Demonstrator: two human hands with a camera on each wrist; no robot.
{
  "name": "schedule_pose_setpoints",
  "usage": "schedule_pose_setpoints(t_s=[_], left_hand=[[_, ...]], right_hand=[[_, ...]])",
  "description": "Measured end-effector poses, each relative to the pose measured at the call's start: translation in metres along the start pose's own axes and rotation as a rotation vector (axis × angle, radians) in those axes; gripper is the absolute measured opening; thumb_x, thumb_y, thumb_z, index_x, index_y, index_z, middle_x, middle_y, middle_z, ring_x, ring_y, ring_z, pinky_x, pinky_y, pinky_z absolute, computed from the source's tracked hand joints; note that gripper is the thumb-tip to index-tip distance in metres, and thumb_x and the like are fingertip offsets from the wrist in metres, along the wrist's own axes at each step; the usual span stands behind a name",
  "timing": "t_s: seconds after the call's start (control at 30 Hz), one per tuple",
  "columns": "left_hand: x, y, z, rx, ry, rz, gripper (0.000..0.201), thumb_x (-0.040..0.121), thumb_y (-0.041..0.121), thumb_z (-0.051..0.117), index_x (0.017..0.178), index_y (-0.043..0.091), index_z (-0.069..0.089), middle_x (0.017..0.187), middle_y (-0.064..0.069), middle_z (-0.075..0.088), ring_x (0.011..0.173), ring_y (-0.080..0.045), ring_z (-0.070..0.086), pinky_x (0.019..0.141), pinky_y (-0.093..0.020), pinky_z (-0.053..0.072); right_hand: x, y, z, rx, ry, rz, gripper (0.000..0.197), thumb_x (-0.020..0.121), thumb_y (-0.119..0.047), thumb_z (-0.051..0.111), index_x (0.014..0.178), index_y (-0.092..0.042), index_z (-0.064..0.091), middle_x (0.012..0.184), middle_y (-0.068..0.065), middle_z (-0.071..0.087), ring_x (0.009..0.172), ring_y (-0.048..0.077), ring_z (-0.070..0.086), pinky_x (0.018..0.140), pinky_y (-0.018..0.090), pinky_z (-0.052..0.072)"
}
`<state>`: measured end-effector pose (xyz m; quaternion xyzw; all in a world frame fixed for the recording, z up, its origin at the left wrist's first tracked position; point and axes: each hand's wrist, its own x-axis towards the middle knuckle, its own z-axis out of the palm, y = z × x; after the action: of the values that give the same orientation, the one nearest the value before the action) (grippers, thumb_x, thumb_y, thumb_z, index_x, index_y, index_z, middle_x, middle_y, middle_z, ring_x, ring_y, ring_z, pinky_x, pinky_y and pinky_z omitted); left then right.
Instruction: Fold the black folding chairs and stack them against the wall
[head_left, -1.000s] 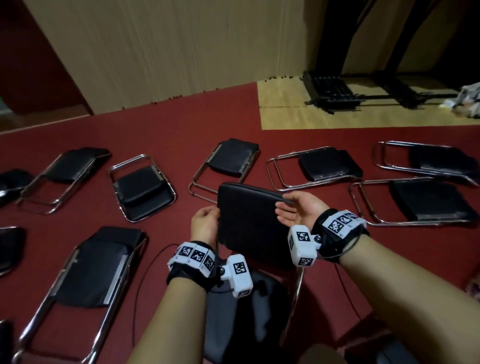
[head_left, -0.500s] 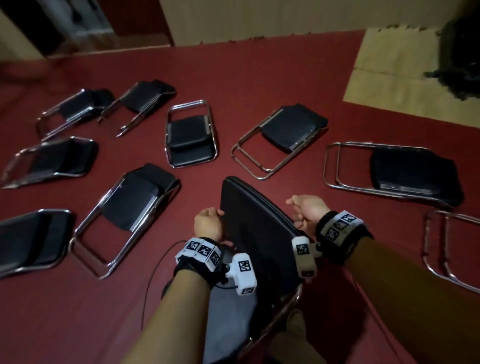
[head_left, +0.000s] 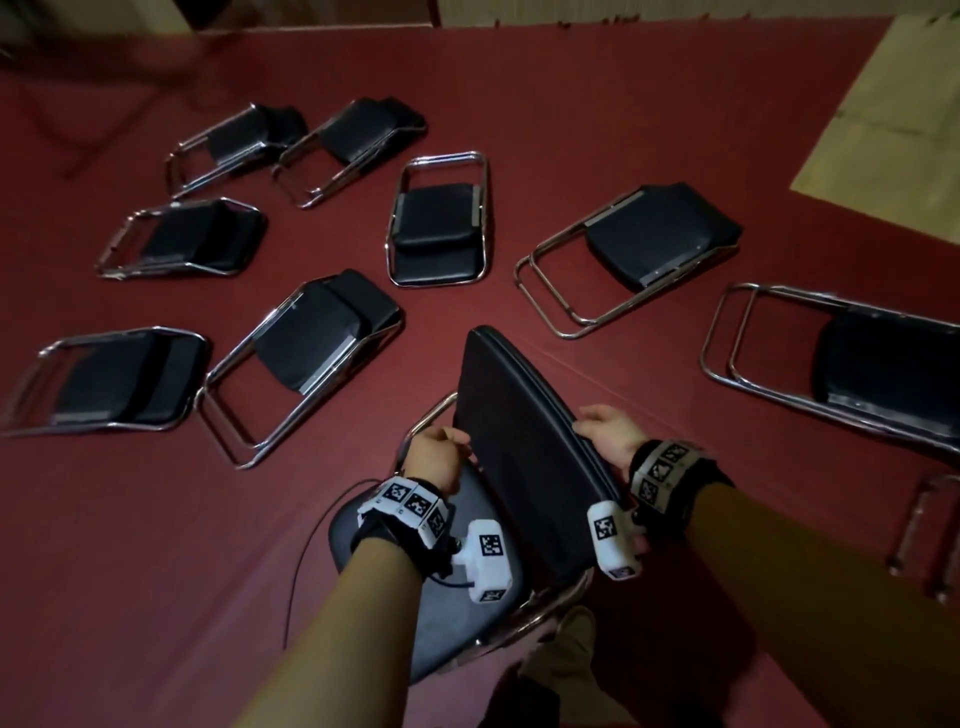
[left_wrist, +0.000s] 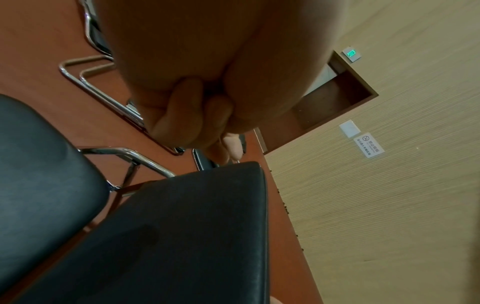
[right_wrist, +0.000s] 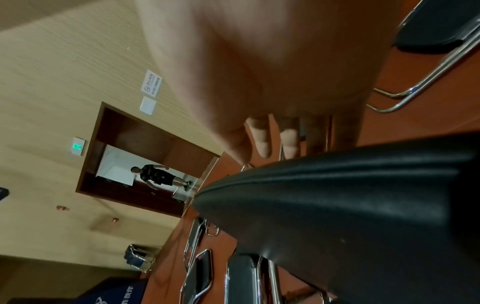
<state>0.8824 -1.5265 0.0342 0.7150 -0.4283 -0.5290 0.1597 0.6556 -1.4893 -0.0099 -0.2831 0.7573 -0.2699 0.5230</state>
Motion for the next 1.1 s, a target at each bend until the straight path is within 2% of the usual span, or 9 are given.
schedule_pose_setpoints(t_s=[0.07, 0.13, 0.2, 0.3, 0.47, 0.63, 0.87, 0.97, 1.1], left_hand=[[-0.007, -0.005, -0.007, -0.053, -0.009, -0.006, 0.02, 0.091, -0.005, 0.046, 0.093, 0.007, 0.063, 0.063, -0.005, 0.055, 0.039, -0.014, 0.036, 0.042, -0.018, 0.025], [-0.014, -0.008, -0.016, -0.065, -0.018, -0.001, 0.014, 0.091, -0.001, 0.052, 0.09, 0.009, 0.062, 0.071, -0.008, 0.057, 0.046, -0.017, 0.044, 0.045, -0.02, 0.029], [-0.019, -0.012, -0.028, -0.067, -0.02, 0.019, 0.014, 0.095, 0.004, 0.053, 0.085, 0.013, 0.059, 0.076, -0.008, 0.06, 0.052, -0.019, 0.051, 0.047, -0.021, 0.033], [-0.026, -0.021, -0.045, -0.097, -0.021, 0.026, 0.017, 0.098, 0.006, 0.051, 0.083, 0.013, 0.057, 0.076, -0.008, 0.061, 0.054, -0.02, 0.053, 0.051, -0.024, 0.035], [-0.039, -0.039, -0.07, -0.121, -0.042, 0.035, 0.008, 0.099, 0.007, 0.052, 0.093, 0.011, 0.056, 0.078, -0.005, 0.062, 0.058, -0.02, 0.056, 0.054, -0.026, 0.04], [-0.054, -0.071, -0.111, -0.149, -0.113, 0.083, 0.007, 0.101, 0.01, 0.051, 0.097, 0.011, 0.057, 0.08, -0.004, 0.062, 0.06, -0.019, 0.057, 0.056, -0.026, 0.041], [-0.058, -0.14, -0.207, -0.144, -0.136, 0.114, 0.009, 0.1, 0.009, 0.052, 0.095, 0.012, 0.057, 0.078, -0.003, 0.063, 0.055, -0.017, 0.055, 0.052, -0.023, 0.039], [-0.052, -0.174, -0.232, -0.124, -0.14, 0.099, 0.011, 0.1, 0.011, 0.052, 0.091, 0.014, 0.057, 0.078, -0.003, 0.063, 0.057, -0.017, 0.054, 0.052, -0.023, 0.039], [-0.044, -0.214, -0.239, -0.125, -0.222, 0.024, 0.008, 0.101, 0.017, 0.052, 0.102, 0.013, 0.059, 0.087, -0.004, 0.066, 0.069, -0.02, 0.058, 0.059, -0.027, 0.044]], right_hand=[[-0.001, 0.002, 0.008, 0.001, -0.047, 0.038, 0.041, 0.096, -0.015, 0.06, 0.135, -0.003, 0.053, 0.129, 0.01, 0.058, 0.121, 0.03, 0.055, 0.101, 0.032, 0.042], [-0.003, 0.003, 0.014, 0.039, -0.065, 0.057, 0.034, 0.096, -0.015, 0.059, 0.128, -0.002, 0.058, 0.119, 0.015, 0.065, 0.105, 0.032, 0.063, 0.091, 0.038, 0.051], [-0.007, 0.004, 0.017, 0.046, -0.043, 0.043, 0.028, 0.097, -0.014, 0.057, 0.122, -0.002, 0.061, 0.106, 0.014, 0.066, 0.092, 0.028, 0.062, 0.079, 0.032, 0.048], [-0.014, 0.007, 0.02, 0.044, -0.003, 0.027, 0.028, 0.097, -0.015, 0.058, 0.122, -0.002, 0.062, 0.103, 0.014, 0.066, 0.09, 0.027, 0.062, 0.078, 0.031, 0.046], [-0.04, 0.01, 0.045, -0.001, 0.069, 0.003, 0.032, 0.095, -0.016, 0.061, 0.125, -0.004, 0.062, 0.11, 0.016, 0.067, 0.103, 0.035, 0.064, 0.093, 0.043, 0.051], [-0.09, 0.005, 0.1, -0.093, 0.115, -0.049, 0.047, 0.084, -0.004, 0.07, 0.129, -0.013, 0.059, 0.111, 0.01, 0.067, 0.098, 0.027, 0.063, 0.086, 0.031, 0.049], [-0.152, 0.003, 0.204, -0.29, 0.182, -0.108, 0.069, 0.083, -0.003, 0.072, 0.145, -0.014, 0.043, 0.131, 0.011, 0.061, 0.114, 0.028, 0.06, 0.097, 0.031, 0.045], [-0.163, 0.007, 0.244, -0.346, 0.175, -0.123, 0.069, 0.083, -0.01, 0.074, 0.144, -0.017, 0.044, 0.129, 0.009, 0.061, 0.113, 0.028, 0.06, 0.097, 0.033, 0.047], [-0.168, 0.022, 0.29, -0.471, 0.098, -0.086, 0.084, 0.071, -0.031, 0.082, 0.145, -0.024, 0.042, 0.134, 0.006, 0.056, 0.117, 0.026, 0.058, 0.097, 0.033, 0.049]])
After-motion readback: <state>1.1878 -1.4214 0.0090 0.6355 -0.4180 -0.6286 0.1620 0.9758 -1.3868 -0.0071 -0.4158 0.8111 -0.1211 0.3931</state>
